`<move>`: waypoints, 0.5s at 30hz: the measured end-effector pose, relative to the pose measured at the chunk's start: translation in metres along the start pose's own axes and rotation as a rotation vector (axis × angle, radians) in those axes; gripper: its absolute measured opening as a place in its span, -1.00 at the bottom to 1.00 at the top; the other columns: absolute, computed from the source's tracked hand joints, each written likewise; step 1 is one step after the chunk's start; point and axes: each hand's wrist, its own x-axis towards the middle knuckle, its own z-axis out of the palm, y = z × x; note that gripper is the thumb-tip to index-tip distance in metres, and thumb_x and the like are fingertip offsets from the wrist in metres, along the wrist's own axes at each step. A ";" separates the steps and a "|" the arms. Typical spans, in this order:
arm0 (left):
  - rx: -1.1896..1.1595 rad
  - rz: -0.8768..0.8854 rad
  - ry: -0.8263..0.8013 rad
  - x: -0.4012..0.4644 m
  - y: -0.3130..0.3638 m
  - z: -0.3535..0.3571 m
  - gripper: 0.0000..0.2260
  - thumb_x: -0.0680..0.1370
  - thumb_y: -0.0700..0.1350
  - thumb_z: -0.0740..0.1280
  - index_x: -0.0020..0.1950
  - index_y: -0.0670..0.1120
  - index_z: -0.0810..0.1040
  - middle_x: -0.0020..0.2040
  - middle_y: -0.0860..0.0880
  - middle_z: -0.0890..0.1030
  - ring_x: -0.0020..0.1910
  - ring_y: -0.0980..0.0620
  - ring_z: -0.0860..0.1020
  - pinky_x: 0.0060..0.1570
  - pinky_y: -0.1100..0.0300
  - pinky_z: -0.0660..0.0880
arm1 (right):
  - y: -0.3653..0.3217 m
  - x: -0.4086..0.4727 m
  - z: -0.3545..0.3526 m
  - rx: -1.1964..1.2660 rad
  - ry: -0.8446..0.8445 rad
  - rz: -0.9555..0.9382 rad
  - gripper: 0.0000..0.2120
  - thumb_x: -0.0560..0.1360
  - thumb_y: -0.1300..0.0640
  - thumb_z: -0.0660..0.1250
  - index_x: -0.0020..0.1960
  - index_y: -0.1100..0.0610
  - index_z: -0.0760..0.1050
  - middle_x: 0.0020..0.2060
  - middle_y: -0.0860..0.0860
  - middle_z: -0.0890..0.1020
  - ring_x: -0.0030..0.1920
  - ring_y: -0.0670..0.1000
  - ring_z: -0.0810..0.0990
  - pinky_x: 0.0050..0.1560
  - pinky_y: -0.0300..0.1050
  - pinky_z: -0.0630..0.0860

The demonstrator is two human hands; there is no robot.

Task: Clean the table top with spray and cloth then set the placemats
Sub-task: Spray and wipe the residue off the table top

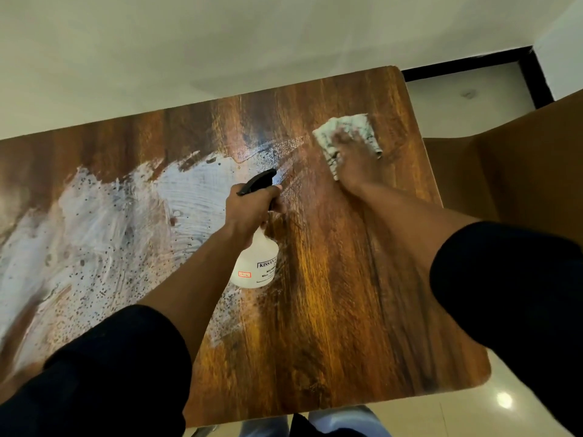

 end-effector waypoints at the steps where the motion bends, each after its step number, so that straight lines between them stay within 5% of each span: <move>1: -0.002 -0.005 -0.003 0.001 -0.001 0.001 -0.88 0.62 -0.18 0.47 -0.02 0.04 0.64 -0.30 -0.14 0.67 -0.28 -0.11 0.67 -0.50 0.22 0.36 | 0.014 0.010 -0.009 -0.016 0.007 0.066 -0.43 0.67 0.23 0.13 0.63 -0.07 0.14 0.63 -0.07 0.15 0.64 0.10 0.02 0.59 0.24 0.08; 8: -0.063 0.002 0.042 0.002 -0.003 -0.004 -0.87 0.61 -0.20 0.46 -0.06 0.02 0.63 -0.34 -0.09 0.67 -0.36 -0.03 0.66 -0.48 0.20 0.35 | 0.002 0.037 -0.016 -0.098 -0.048 0.295 -0.37 0.67 0.06 0.21 0.66 -0.05 0.02 0.65 -0.06 0.08 0.64 0.15 -0.05 0.59 0.24 -0.01; 12: -0.091 0.019 0.089 0.002 -0.002 -0.014 -0.81 0.62 -0.22 0.44 0.04 0.09 0.63 -0.33 -0.06 0.66 -0.32 -0.05 0.68 -0.49 0.21 0.35 | -0.061 0.022 0.004 -0.039 -0.091 0.124 -0.26 0.57 0.27 0.32 0.63 -0.12 0.12 0.63 -0.02 0.13 0.63 0.18 0.00 0.59 0.26 0.06; 15: -0.078 0.033 0.131 0.001 -0.005 -0.023 -0.79 0.62 -0.22 0.44 -0.11 0.09 0.65 -0.35 -0.08 0.67 -0.25 -0.13 0.66 -0.46 0.18 0.35 | -0.117 0.009 0.036 -0.014 -0.134 -0.109 -0.19 0.50 0.40 0.25 0.61 -0.17 0.17 0.62 -0.04 0.16 0.62 0.17 0.05 0.60 0.20 0.07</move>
